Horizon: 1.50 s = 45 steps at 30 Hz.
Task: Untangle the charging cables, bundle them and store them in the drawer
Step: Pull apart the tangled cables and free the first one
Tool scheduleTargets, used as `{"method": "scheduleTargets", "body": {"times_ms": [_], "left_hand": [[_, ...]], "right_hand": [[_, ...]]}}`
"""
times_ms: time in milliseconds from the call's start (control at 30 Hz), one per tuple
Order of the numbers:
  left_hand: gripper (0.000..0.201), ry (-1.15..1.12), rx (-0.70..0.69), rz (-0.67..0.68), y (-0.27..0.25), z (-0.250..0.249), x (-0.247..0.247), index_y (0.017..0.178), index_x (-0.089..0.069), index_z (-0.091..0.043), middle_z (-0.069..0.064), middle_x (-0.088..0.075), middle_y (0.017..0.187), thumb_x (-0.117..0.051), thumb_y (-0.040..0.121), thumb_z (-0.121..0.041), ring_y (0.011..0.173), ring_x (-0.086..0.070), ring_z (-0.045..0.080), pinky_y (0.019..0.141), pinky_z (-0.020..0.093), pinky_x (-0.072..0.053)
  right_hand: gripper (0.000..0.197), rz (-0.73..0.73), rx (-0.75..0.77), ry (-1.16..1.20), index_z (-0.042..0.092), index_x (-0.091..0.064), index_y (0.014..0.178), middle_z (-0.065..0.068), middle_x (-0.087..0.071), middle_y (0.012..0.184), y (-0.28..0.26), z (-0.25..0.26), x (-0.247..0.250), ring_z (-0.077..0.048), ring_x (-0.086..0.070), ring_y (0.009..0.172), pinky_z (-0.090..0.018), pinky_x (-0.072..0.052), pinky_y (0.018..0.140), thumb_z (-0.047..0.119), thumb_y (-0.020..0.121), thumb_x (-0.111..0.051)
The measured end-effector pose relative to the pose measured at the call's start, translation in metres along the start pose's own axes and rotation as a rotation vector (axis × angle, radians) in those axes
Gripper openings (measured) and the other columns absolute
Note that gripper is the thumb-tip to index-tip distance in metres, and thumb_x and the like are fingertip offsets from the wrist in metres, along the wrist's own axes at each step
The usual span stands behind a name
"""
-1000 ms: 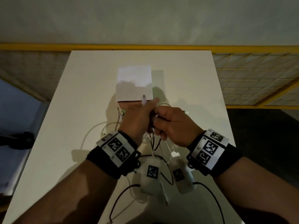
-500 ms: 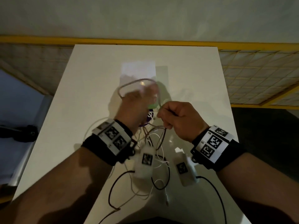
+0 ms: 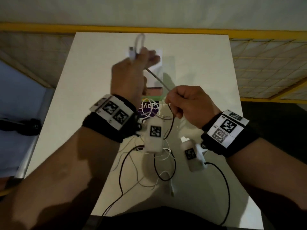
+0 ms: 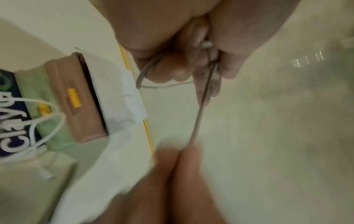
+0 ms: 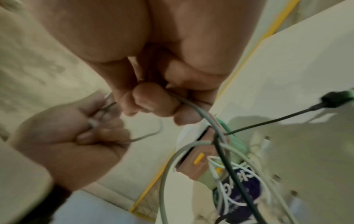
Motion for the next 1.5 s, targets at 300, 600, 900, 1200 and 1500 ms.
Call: {"method": "scheduleTargets", "body": {"times_ms": [300,600,900,1200,1500], "left_hand": [[0.037,0.005,0.084,0.044,-0.007,0.018,-0.005,0.096,-0.074,-0.012,-0.005,-0.078,0.091,-0.050,0.100,-0.039,0.032,-0.043,0.004,0.038,0.020,-0.032],[0.025,-0.001,0.031,0.057,-0.014,0.025,-0.014,0.097,-0.077,-0.013,-0.004,-0.078,0.081,-0.062,0.094,-0.032,0.040,-0.048,0.008,0.043,0.019,-0.036],[0.027,-0.003,0.057,0.042,-0.006,0.025,-0.014,0.101,-0.075,-0.015,-0.002,-0.079,0.093,-0.059,0.095,-0.036,0.044,-0.054,0.011,0.042,0.019,-0.035],[0.037,-0.122,0.088,-0.021,-0.005,0.015,-0.003,0.100,-0.072,-0.007,0.000,-0.079,0.089,-0.049,0.101,-0.036,0.038,-0.036,0.013,0.036,0.017,-0.036],[0.027,-0.043,-0.017,-0.029,-0.010,0.002,0.004,0.102,-0.073,-0.008,0.001,-0.079,0.095,-0.057,0.099,-0.030,0.041,-0.032,0.016,0.038,0.016,-0.034]], "right_hand": [[0.025,0.005,-0.018,0.085,0.003,-0.066,0.081,-0.011,-0.055,0.058,0.000,-0.003,0.006,-0.025,-0.050,0.054,-0.023,-0.043,0.047,0.012,0.099,-0.052],[0.019,0.050,0.009,0.130,-0.004,-0.063,0.090,-0.011,-0.057,0.061,0.001,-0.001,0.000,-0.025,-0.051,0.054,-0.029,-0.046,0.052,0.009,0.099,-0.052],[0.016,0.053,-0.032,0.158,-0.006,-0.063,0.095,-0.010,-0.058,0.064,-0.002,-0.003,-0.002,-0.023,-0.052,0.055,-0.028,-0.048,0.056,0.001,0.098,-0.048],[0.015,0.110,-0.040,0.077,0.004,-0.066,0.091,-0.005,-0.065,0.065,-0.005,-0.004,-0.004,-0.014,-0.060,0.057,-0.030,-0.053,0.062,-0.002,0.095,-0.053],[0.015,0.107,-0.032,0.113,0.000,-0.066,0.094,-0.008,-0.063,0.065,-0.001,0.006,-0.003,-0.014,-0.059,0.054,-0.024,-0.051,0.057,0.003,0.098,-0.052]]}}
Point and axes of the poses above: each hand's wrist, its own y-axis towards the middle knuckle, its own x-axis out of the back of the hand, z = x × y, the point moved 5 cm from there along y, towards the middle knuckle
